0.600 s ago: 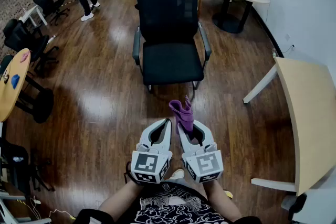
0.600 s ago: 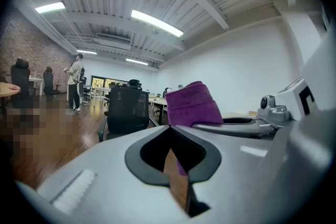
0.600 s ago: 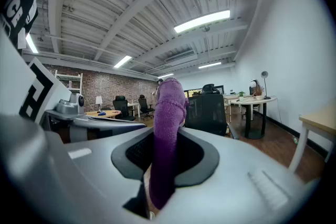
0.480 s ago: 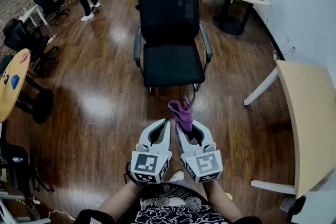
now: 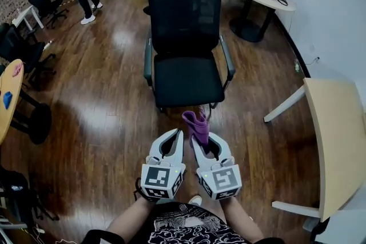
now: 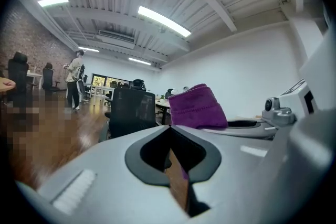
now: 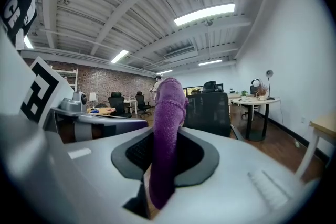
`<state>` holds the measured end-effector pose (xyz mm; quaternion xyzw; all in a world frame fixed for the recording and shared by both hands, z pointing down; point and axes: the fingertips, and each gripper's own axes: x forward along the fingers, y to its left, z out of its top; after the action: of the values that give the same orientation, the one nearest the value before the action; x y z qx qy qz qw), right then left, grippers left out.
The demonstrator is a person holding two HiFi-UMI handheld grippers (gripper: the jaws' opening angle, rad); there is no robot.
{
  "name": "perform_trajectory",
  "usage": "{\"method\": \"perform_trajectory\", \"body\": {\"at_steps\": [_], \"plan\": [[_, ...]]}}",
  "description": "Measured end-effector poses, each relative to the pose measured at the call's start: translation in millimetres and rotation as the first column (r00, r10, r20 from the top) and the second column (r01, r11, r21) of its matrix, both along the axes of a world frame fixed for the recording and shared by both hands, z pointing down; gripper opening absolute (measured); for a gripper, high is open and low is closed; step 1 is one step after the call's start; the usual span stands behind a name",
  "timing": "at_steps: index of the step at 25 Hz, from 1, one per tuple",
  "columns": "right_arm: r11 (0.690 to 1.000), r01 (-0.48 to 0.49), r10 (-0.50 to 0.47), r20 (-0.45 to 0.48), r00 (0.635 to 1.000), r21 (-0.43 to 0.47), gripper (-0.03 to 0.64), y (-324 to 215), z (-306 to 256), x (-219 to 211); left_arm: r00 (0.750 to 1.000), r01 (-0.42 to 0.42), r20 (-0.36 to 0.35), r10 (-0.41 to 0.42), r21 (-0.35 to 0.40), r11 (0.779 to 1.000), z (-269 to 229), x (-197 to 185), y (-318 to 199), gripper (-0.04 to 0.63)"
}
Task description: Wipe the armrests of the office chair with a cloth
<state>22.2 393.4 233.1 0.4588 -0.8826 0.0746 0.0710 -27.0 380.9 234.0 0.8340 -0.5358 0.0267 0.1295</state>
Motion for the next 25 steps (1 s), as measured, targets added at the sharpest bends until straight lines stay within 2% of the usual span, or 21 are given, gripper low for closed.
{"method": "perform_trajectory", "body": {"at_steps": [8, 14, 20, 25], "plan": [[0.994, -0.107, 0.107, -0.012, 0.994, -0.010, 0.075, -67, -5, -36, 0.995, -0.102, -0.008, 0.102, 0.008, 0.995, -11, -35, -71, 0.005], [0.983, -0.182, 0.181, -0.024, 0.983, -0.021, 0.075, -91, -7, -53, 0.985, -0.171, -0.022, 0.171, -0.006, 0.985, -13, -50, -100, 0.004], [0.972, -0.236, 0.235, -0.041, 0.971, -0.008, 0.075, -106, -15, -54, 0.971, -0.236, -0.038, 0.236, 0.006, 0.972, -20, -45, -118, 0.004], [0.962, -0.272, 0.273, -0.059, 0.960, 0.031, 0.075, -127, -18, -38, 0.960, -0.274, -0.055, 0.275, 0.018, 0.962, -18, -34, -137, 0.005]]}}
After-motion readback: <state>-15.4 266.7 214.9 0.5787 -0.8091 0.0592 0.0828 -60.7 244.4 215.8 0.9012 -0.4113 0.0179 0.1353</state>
